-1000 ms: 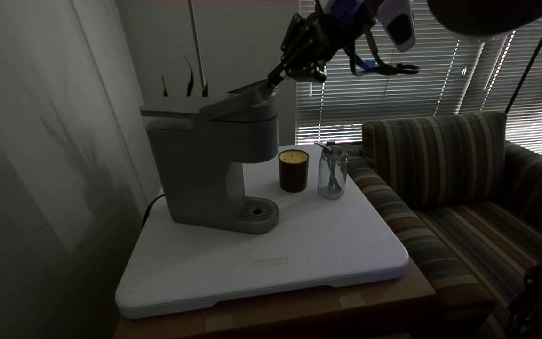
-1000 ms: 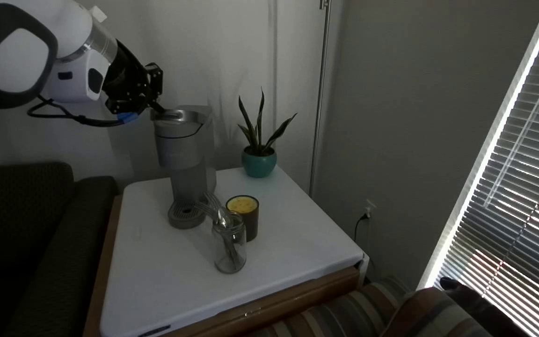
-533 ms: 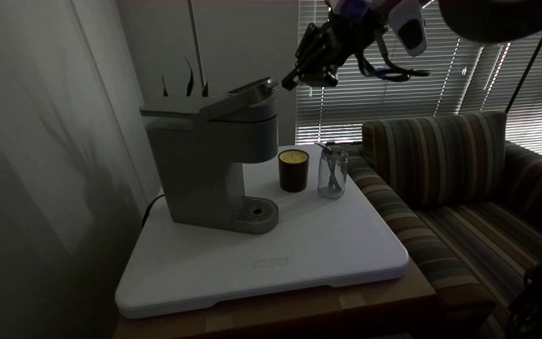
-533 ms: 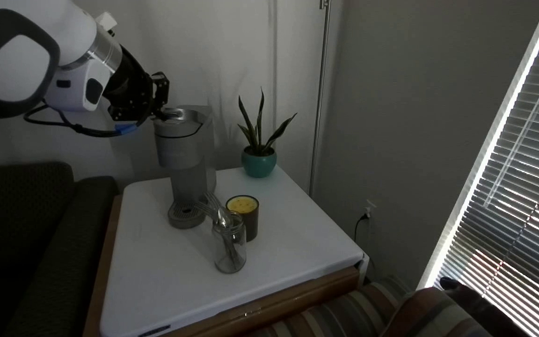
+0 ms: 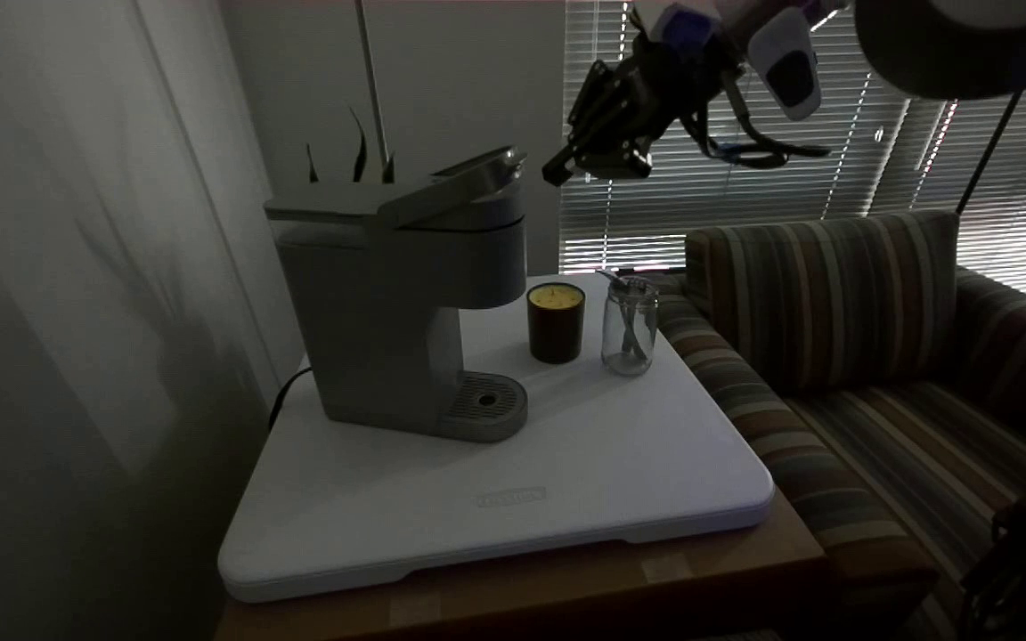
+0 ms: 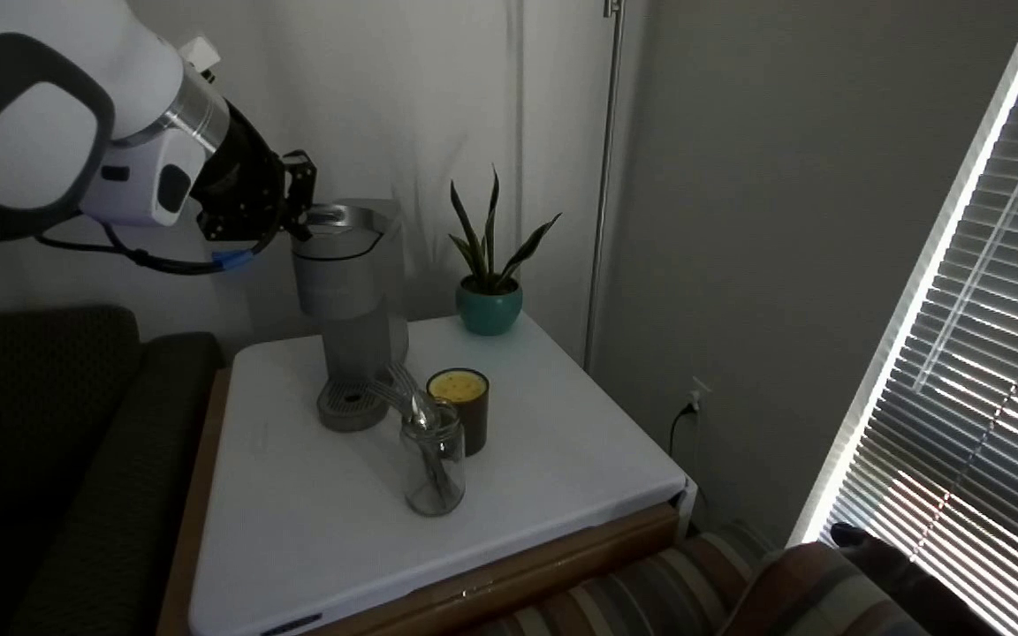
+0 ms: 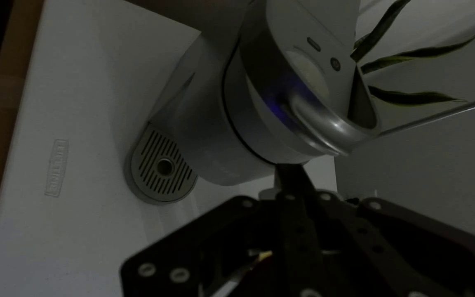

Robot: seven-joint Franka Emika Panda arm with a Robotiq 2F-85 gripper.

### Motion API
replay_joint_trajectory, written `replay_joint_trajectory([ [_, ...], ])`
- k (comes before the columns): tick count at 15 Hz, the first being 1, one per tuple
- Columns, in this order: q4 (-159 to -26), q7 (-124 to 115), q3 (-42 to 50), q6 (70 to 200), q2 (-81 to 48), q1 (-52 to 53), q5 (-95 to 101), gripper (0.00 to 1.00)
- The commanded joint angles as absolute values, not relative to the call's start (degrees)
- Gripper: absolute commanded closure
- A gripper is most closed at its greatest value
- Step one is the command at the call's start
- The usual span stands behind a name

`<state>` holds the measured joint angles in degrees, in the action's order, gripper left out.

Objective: Close the coffeemaker then open it

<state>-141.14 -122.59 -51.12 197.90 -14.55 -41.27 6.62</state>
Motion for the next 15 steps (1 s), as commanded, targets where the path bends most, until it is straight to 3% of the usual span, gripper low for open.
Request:
replay_joint_trajectory([
  [1,-142.93,-123.00,-52.83,197.90,-14.08,-44.64,8.75,1.00],
  [8,-137.62,-118.72,-56.74,185.29,-8.99,-50.14,17.74,1.00],
  [15,-127.77,-110.91,-56.77,176.98,-8.88,-48.84,21.13,1.00],
])
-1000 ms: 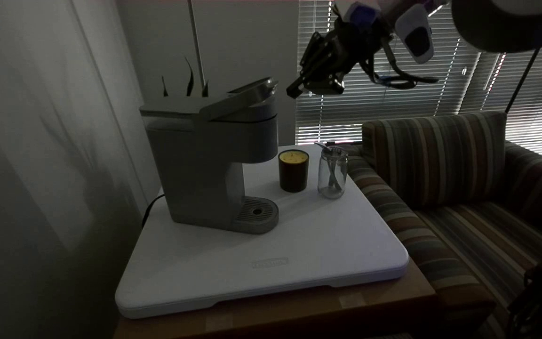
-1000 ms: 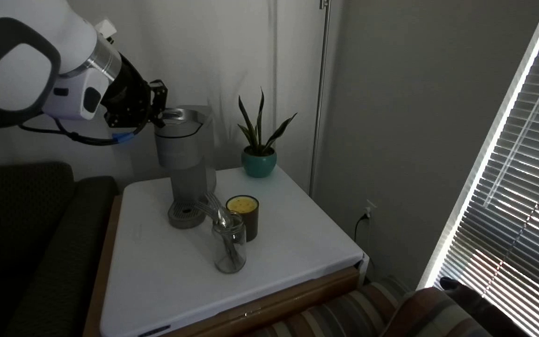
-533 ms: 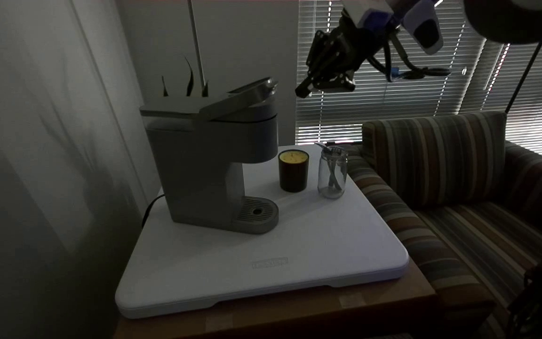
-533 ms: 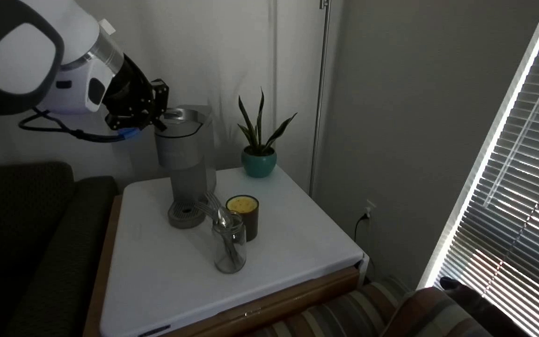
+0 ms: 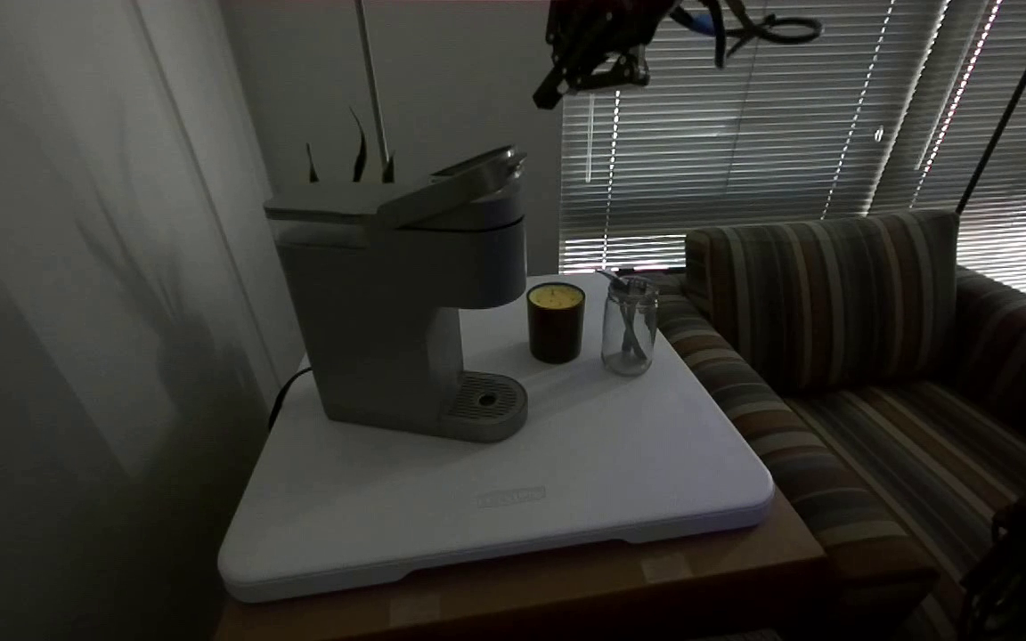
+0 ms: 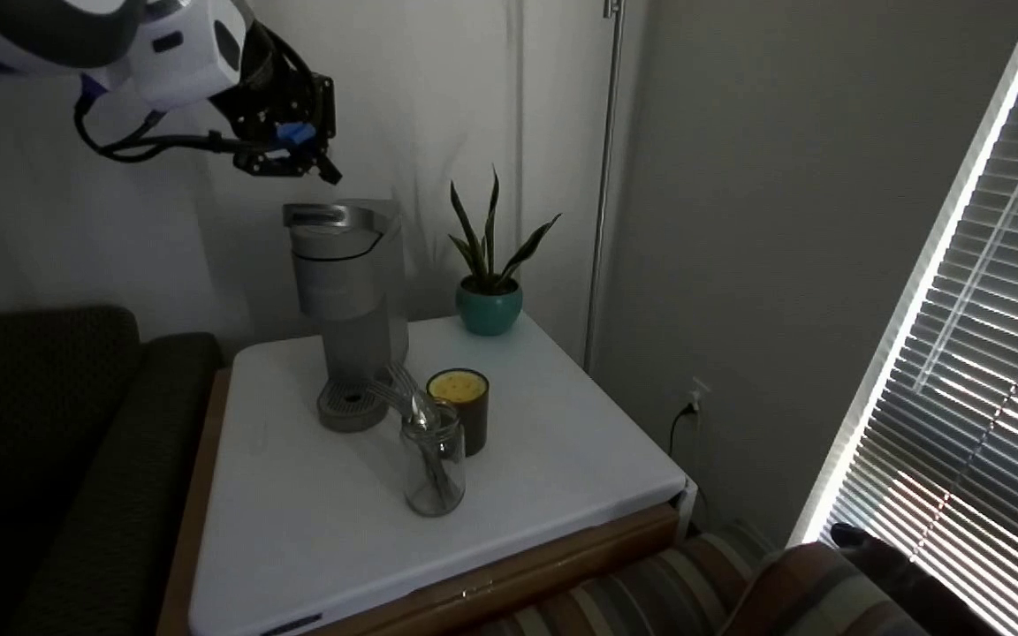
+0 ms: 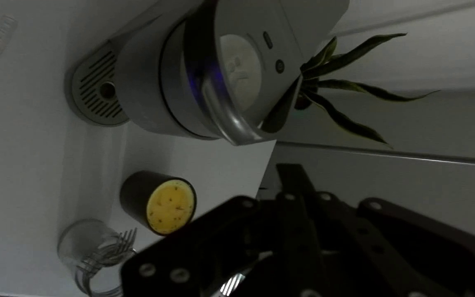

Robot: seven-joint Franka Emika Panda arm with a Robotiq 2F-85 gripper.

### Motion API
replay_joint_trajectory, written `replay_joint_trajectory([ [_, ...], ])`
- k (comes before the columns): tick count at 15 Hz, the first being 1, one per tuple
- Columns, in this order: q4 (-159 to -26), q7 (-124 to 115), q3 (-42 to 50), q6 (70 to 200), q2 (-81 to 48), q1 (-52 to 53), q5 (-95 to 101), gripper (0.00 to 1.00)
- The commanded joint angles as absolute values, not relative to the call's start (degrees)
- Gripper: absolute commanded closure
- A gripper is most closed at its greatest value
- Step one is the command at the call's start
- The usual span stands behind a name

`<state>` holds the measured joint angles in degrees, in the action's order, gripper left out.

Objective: Close the coffeemaker then open it

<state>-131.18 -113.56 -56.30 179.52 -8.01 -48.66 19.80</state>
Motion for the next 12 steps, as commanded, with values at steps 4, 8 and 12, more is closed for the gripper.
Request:
replay_joint_trajectory([
  [4,-125.78,-111.94,-56.07,179.46,-11.03,-46.42,20.41,1.00],
  [8,-124.81,-111.59,-55.70,178.50,-13.85,-43.70,20.82,1.00],
  [12,-125.44,-111.68,-54.71,178.72,-16.19,-41.58,20.68,1.00],
])
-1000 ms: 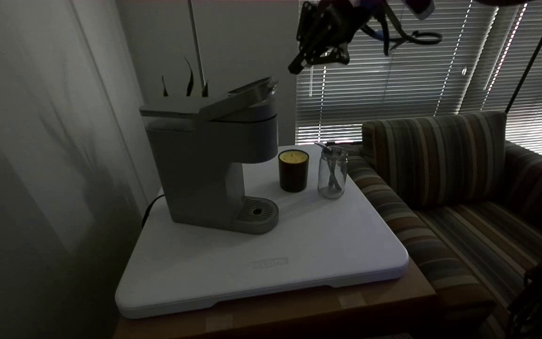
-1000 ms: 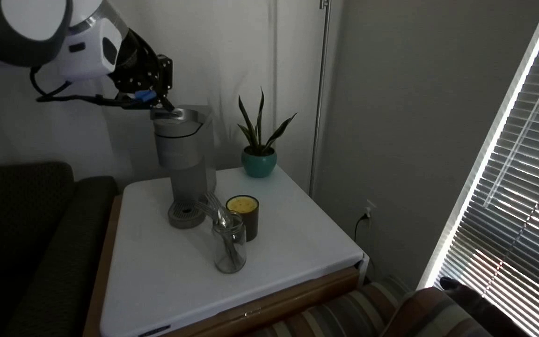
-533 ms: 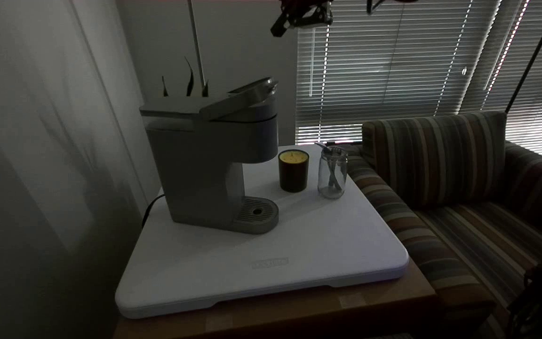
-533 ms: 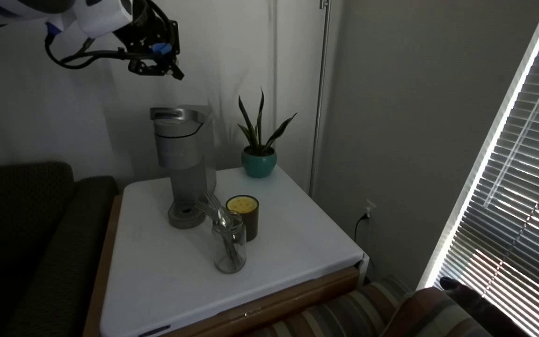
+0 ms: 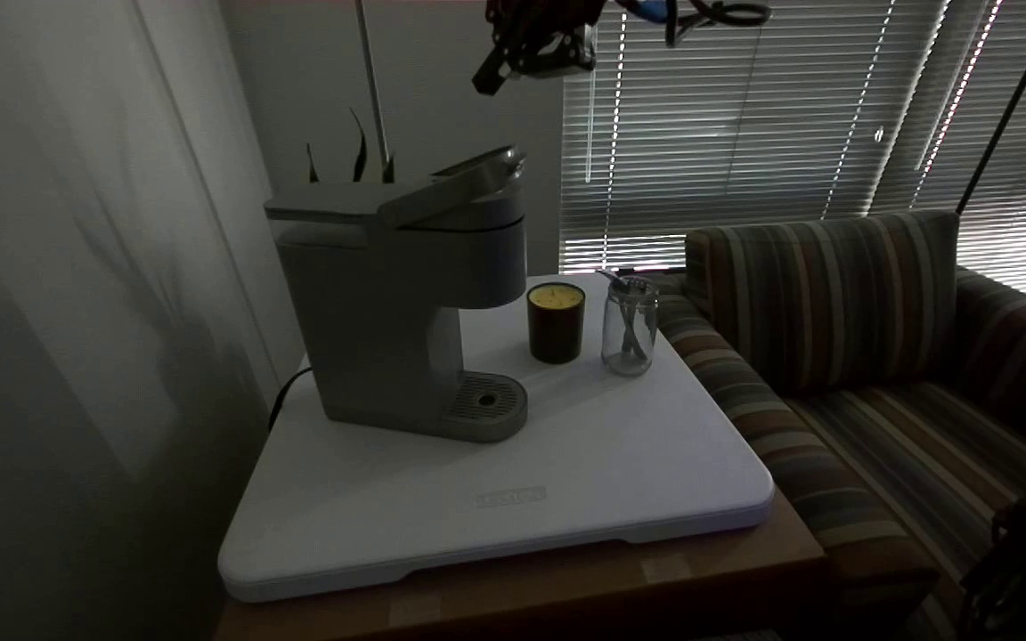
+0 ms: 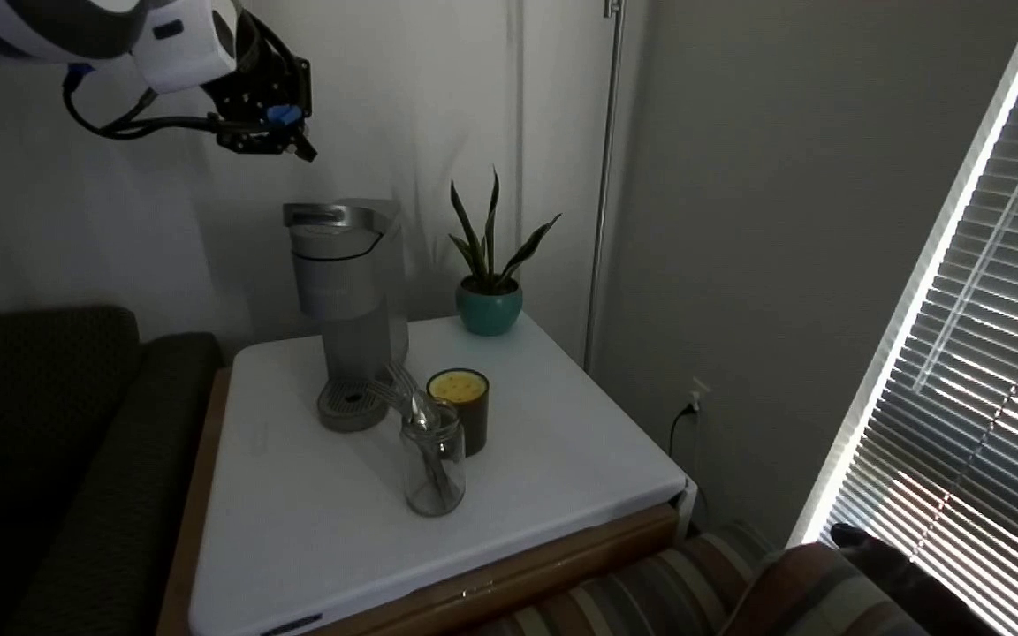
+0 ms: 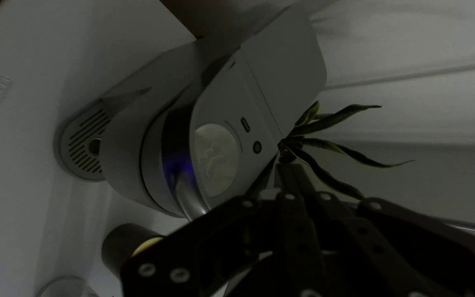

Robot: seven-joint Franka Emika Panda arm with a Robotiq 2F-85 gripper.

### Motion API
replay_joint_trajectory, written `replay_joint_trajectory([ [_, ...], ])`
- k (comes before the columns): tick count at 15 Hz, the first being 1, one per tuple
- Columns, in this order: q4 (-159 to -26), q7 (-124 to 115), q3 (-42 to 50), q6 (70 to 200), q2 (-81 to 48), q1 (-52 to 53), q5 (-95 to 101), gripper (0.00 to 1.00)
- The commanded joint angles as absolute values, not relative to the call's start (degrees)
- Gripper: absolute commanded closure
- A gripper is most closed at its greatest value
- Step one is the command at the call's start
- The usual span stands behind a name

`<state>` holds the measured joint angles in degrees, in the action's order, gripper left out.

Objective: Close the coffeemaker then open it

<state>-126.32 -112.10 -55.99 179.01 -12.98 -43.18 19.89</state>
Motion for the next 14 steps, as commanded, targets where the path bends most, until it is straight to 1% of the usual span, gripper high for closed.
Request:
replay_joint_trajectory([
  [1,-125.70,-111.74,-54.24,178.90,-16.60,-41.14,20.70,1.00],
  [8,-126.67,-112.06,-50.96,179.71,-20.46,-38.74,20.35,1.00],
  [14,-128.40,-112.95,-50.69,181.34,-20.82,-38.85,19.53,1.00],
])
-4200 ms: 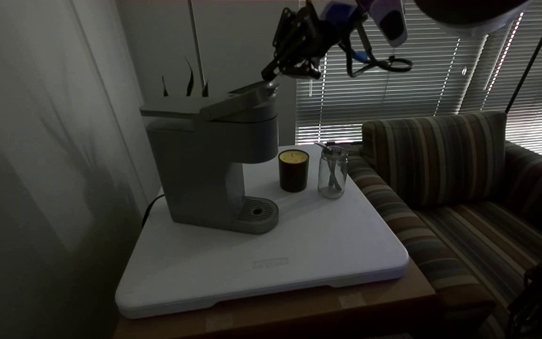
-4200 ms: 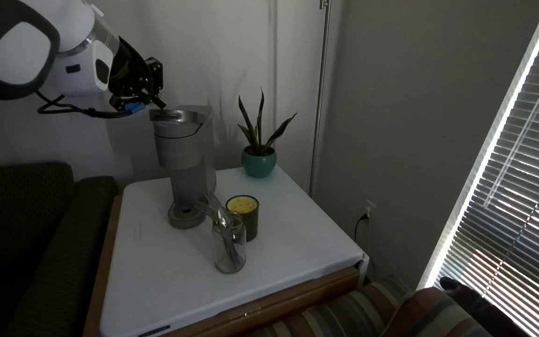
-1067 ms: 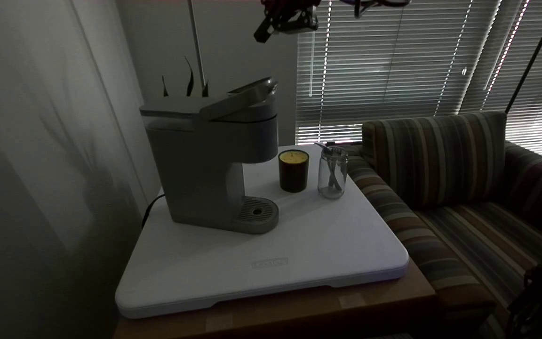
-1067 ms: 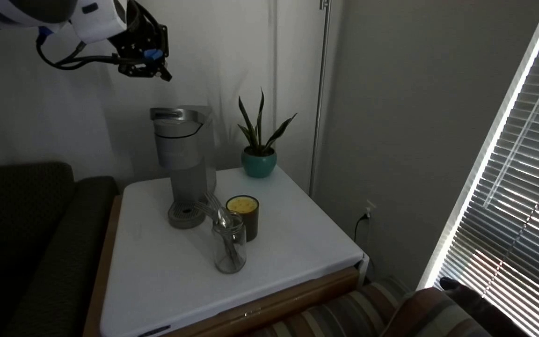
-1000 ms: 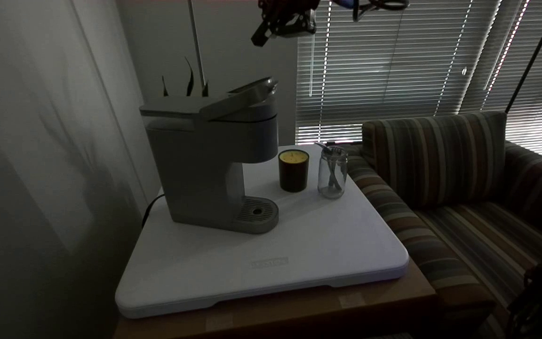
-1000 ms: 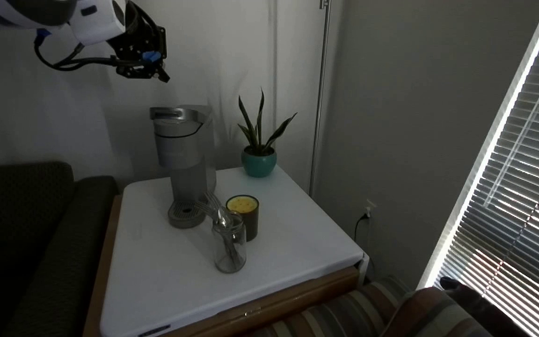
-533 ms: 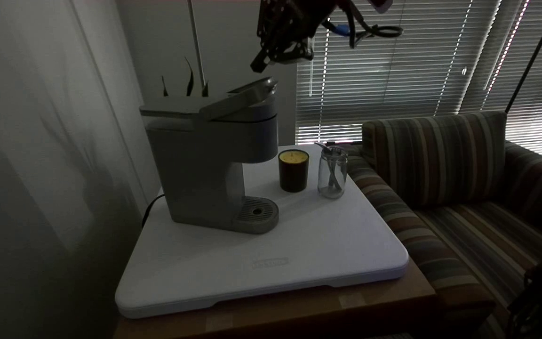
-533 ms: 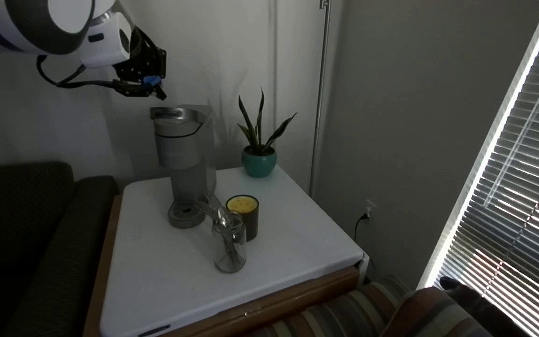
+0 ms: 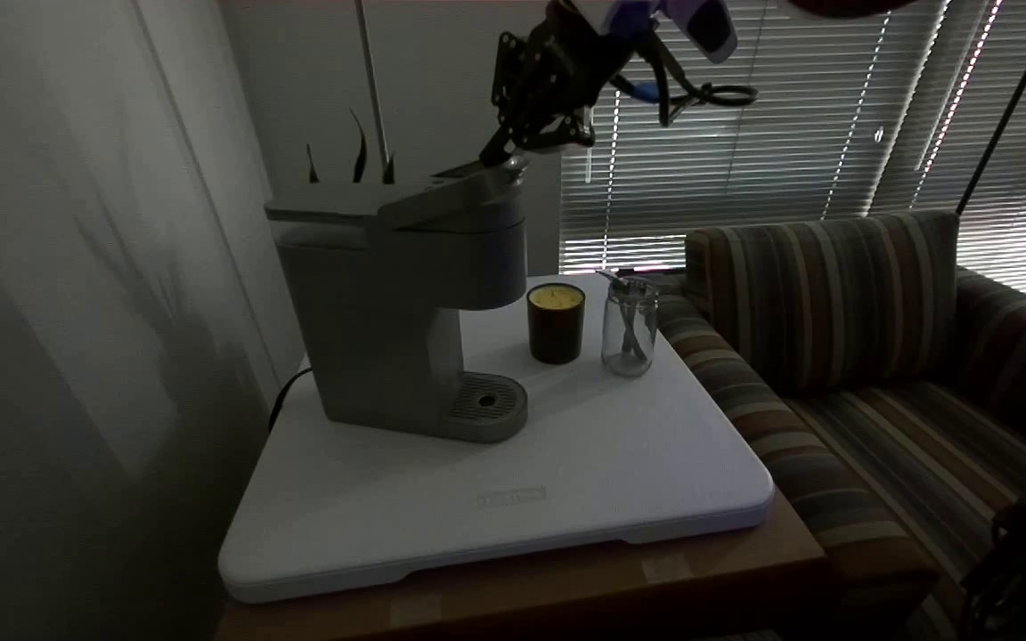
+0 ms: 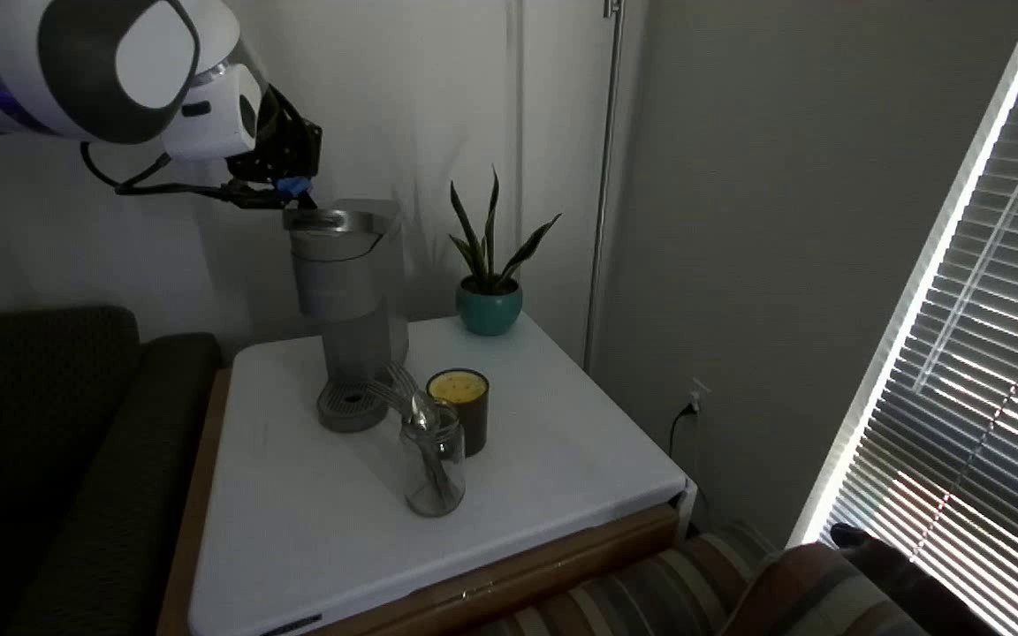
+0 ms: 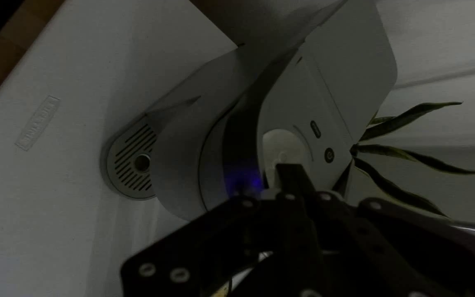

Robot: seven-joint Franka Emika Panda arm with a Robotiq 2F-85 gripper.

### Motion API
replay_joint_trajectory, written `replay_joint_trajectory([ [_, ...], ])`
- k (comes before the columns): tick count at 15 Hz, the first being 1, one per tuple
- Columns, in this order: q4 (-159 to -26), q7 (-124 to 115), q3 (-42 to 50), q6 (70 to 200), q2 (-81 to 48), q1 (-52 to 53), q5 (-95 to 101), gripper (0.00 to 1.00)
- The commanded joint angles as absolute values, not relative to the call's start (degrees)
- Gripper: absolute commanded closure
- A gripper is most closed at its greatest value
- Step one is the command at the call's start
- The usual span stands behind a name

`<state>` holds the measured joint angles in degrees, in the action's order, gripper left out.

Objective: Close the coffeemaker then open it

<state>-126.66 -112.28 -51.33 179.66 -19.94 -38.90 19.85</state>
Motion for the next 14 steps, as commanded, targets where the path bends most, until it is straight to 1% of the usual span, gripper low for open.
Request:
replay_joint_trajectory([
  [1,-129.68,-113.85,-50.85,182.49,-20.42,-39.46,19.01,1.00],
  [9,-136.91,-120.61,-50.93,196.69,-21.11,-41.54,17.66,1.00],
  [12,-138.06,-122.02,-50.71,199.62,-21.42,-41.65,18.06,1.00],
  [14,-136.73,-123.06,-52.45,198.12,-21.85,-43.26,18.53,1.00],
])
